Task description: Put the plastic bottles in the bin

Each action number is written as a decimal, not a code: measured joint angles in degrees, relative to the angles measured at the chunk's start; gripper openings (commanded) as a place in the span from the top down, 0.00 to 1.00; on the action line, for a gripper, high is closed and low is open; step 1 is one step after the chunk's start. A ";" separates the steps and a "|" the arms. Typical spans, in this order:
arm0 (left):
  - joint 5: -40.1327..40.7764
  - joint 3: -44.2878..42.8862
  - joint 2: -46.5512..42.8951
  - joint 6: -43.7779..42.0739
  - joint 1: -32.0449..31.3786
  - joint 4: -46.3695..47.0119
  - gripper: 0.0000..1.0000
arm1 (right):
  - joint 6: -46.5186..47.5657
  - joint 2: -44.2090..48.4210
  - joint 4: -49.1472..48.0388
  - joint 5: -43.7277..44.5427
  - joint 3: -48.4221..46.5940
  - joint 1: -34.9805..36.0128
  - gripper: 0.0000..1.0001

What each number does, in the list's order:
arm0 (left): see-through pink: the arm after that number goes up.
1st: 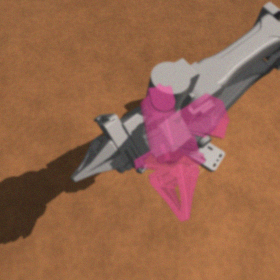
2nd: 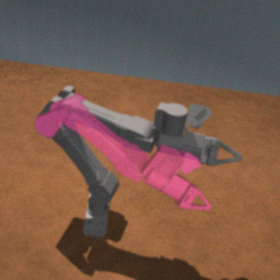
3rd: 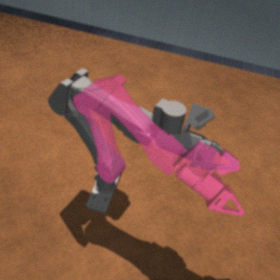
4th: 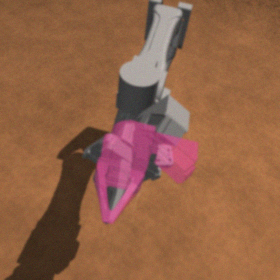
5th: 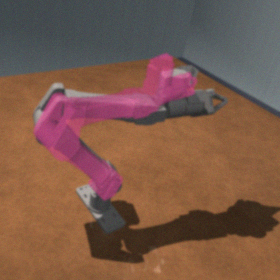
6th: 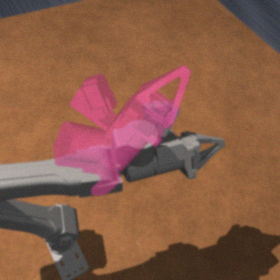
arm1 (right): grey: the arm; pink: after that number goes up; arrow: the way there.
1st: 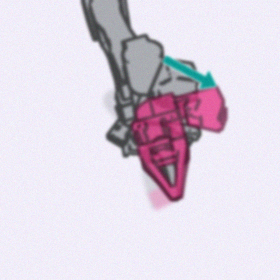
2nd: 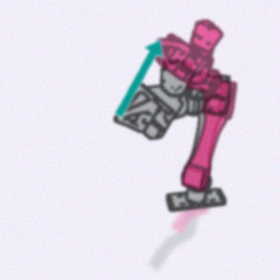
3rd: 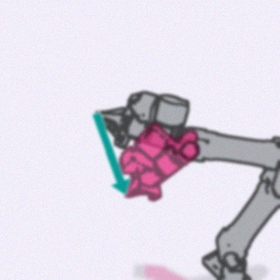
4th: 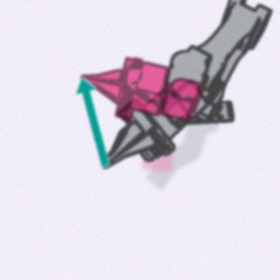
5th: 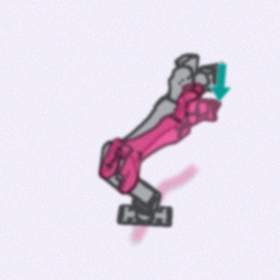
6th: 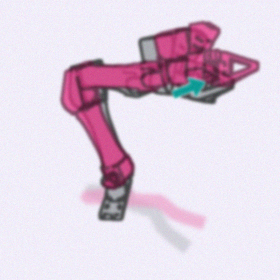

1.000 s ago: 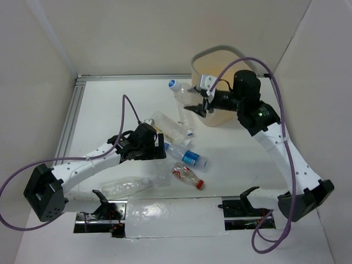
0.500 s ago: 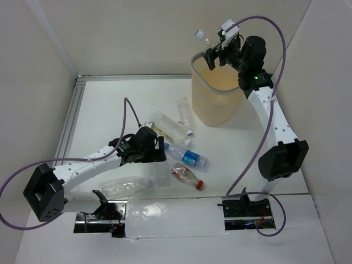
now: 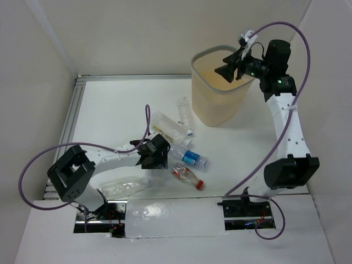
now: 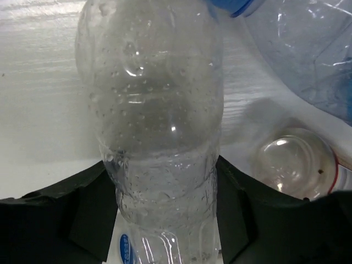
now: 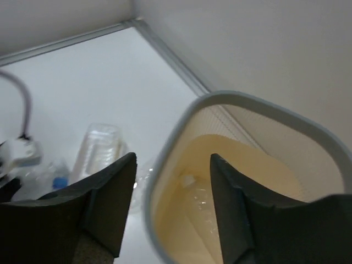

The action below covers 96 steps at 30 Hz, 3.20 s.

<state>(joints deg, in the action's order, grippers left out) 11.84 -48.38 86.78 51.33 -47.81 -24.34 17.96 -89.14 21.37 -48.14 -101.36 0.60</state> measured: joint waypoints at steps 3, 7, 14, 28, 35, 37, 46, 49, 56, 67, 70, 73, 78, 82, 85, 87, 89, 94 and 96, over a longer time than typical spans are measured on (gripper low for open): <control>0.79 -1.73 1.31 0.70 -0.81 -0.48 0.60 | 5.64 6.80 7.28 -7.30 4.31 1.64 0.62; 2.08 -4.55 0.66 1.38 -2.62 -2.75 0.66 | 13.49 16.28 16.09 -11.06 15.21 5.01 0.66; 5.20 -18.84 -6.78 -1.86 -5.18 -11.93 0.66 | 19.12 28.17 21.00 -3.98 43.80 6.58 0.00; 3.56 -66.95 16.06 -20.22 0.74 3.34 0.66 | 15.21 34.51 18.60 13.31 54.77 5.73 0.41; -2.49 -70.03 23.06 -19.58 4.61 16.44 0.68 | 18.10 35.34 18.27 18.03 58.01 5.73 0.49; -4.35 -70.49 24.13 -17.66 5.90 19.78 0.68 | 18.58 35.34 18.25 18.69 58.71 5.73 0.49; -9.22 -72.87 30.99 -8.85 7.96 33.77 0.59 | 19.85 36.11 17.92 20.00 60.30 5.73 0.44; -8.44 -74.20 34.99 -8.92 6.75 37.75 0.41 | 20.09 36.37 17.77 20.15 60.67 5.73 0.38; -6.14 -77.42 41.64 -9.86 3.91 39.15 0.00 | 20.57 36.85 17.25 19.80 60.92 5.22 0.03; -3.43 -67.87 26.32 -18.82 5.79 36.72 0.00 | 20.44 26.93 13.22 14.21 60.87 15.56 0.12; -1.46 -55.65 11.76 -22.62 5.90 35.47 0.00 | 19.08 22.73 11.56 14.32 60.67 19.63 0.11; 1.25 -43.78 -4.04 -25.27 5.73 32.41 0.00 | 17.20 18.86 9.40 14.73 59.87 22.91 0.09; 6.86 -28.13 -22.77 -25.51 3.26 18.21 0.00 | 13.29 12.66 4.59 18.27 58.75 28.28 0.08; 8.92 -20.31 -26.56 -21.53 1.16 2.23 0.00 | 10.86 7.85 1.57 22.56 58.14 32.39 0.08; 8.92 -15.43 -25.86 -17.55 0.04 -10.58 0.00 | 8.61 4.04 -1.27 27.36 57.86 36.50 0.13; 8.76 -13.94 -25.79 -14.56 -0.72 -18.23 0.00 | 7.17 1.66 -2.95 30.42 57.44 38.56 0.23; 8.63 -13.99 -25.81 -11.82 -1.40 -23.41 0.00 | 6.01 0.66 -4.55 31.76 56.61 39.43 0.45; 6.56 -14.21 -25.55 -7.69 -3.30 -30.34 0.00 | 5.73 0.63 -5.29 31.89 54.62 39.45 0.68; 5.09 -13.84 -25.38 -6.86 -4.50 -31.63 0.00 | 7.10 1.44 -2.97 30.08 54.07 38.84 0.69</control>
<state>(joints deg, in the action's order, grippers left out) 16.93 -62.22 61.41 44.47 -52.31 -55.96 25.06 -87.70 18.39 -18.06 -47.29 39.44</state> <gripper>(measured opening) 1.001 0.396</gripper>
